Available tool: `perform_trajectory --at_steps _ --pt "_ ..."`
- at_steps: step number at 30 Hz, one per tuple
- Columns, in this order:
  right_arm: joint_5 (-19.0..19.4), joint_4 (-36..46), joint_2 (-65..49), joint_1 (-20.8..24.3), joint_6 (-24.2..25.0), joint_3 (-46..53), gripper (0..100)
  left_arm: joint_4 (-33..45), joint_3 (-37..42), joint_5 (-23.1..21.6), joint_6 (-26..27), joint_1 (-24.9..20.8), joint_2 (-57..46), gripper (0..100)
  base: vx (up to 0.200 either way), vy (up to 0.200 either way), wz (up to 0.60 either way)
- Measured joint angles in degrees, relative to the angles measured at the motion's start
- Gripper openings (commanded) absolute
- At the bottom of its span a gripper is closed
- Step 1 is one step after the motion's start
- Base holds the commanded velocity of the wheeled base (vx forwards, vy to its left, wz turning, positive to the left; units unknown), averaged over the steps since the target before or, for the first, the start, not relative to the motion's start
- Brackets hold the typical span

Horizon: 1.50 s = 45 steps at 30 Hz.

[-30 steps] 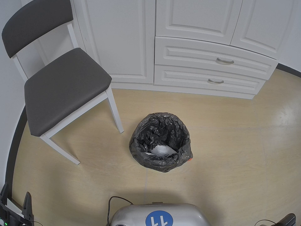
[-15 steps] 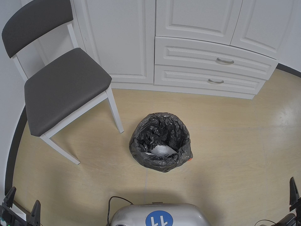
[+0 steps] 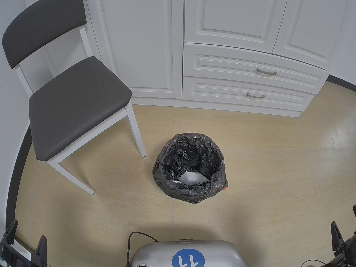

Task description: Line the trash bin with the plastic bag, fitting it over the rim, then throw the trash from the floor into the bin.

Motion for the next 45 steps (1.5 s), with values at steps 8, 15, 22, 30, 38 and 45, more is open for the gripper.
perform_trajectory --at_steps 8,15,22,30,38,45 --pt "-2.3 0.1 0.0 0.0 0.2 0.0 100 0.0 0.0 0.0 0.0 0.0 0.0 100 0.0 0.0 0.0" --pt "-3.4 0.2 0.0 0.1 2.0 0.0 100 0.0 0.0 0.0 -0.1 0.0 0.0 100 0.0 0.0 0.0" --pt "-3.7 0.1 0.0 0.1 4.6 0.0 100 0.0 0.0 0.0 -0.2 0.0 0.1 100 0.0 0.0 0.0" --pt "2.1 0.3 0.0 0.0 9.2 0.0 100 0.0 0.0 0.0 -0.1 0.0 0.1 100 0.0 0.0 0.0" --pt "3.4 0.3 0.0 0.0 8.5 0.0 100 0.0 0.0 0.0 -0.1 0.0 0.1 100 0.0 0.0 0.0" --pt "3.7 0.6 0.1 0.0 6.9 0.0 100 0.0 0.0 0.0 -0.1 0.0 0.1 100 0.0 0.0 0.0"
